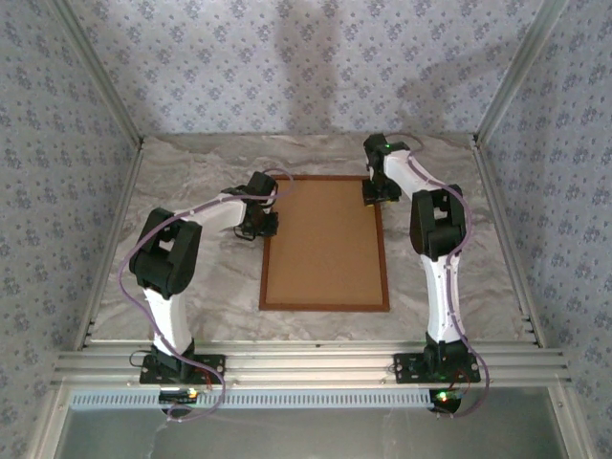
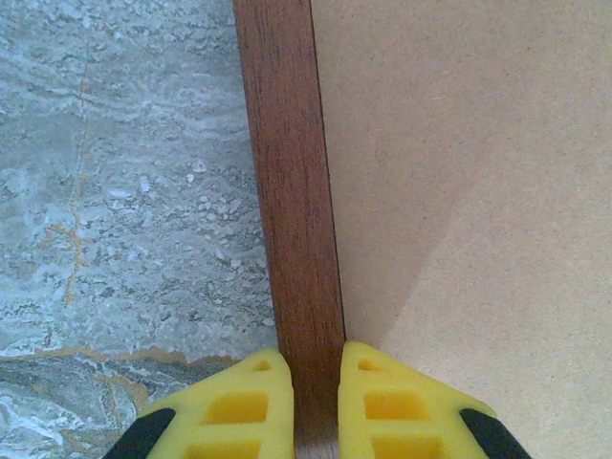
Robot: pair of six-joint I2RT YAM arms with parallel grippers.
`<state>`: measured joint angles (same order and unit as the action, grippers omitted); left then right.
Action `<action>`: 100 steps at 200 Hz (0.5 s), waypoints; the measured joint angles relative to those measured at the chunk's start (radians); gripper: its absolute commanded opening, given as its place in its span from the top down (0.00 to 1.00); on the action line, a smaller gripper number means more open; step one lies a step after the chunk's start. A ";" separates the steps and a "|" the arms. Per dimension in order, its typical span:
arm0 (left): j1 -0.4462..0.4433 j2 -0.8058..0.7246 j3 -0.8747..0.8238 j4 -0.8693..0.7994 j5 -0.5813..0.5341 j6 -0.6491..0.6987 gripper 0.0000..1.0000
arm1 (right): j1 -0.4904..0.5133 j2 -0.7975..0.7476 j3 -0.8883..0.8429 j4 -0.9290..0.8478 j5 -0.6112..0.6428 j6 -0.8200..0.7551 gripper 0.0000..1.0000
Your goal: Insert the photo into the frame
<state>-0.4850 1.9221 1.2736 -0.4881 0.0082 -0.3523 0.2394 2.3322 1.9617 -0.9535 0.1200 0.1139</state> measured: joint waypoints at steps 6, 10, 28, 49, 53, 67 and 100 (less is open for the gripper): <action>0.000 0.000 0.000 0.000 -0.001 0.000 0.87 | 0.000 0.000 0.000 -0.001 0.000 0.000 0.49; 0.000 0.000 0.000 0.000 -0.002 0.000 0.87 | 0.000 0.000 0.001 -0.001 0.000 0.000 0.48; -0.002 0.000 0.000 0.000 -0.004 0.000 0.87 | -0.002 -0.005 0.000 0.000 0.000 0.000 0.48; -0.002 0.000 0.000 -0.001 -0.010 -0.002 0.87 | -0.013 -0.037 -0.023 0.010 -0.016 0.001 0.47; -0.002 0.000 0.000 -0.001 -0.010 -0.004 0.87 | -0.016 -0.048 -0.032 0.014 -0.019 0.001 0.46; -0.004 0.000 0.000 -0.001 -0.014 -0.008 0.87 | -0.025 -0.098 -0.065 0.025 -0.030 0.001 0.46; -0.007 0.000 0.001 -0.002 -0.022 -0.013 0.87 | -0.068 -0.273 -0.153 0.056 -0.038 0.007 0.45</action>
<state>-0.4919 1.9221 1.2747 -0.4904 -0.0139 -0.3649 0.1719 2.0594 1.8084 -0.8978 0.0822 0.1211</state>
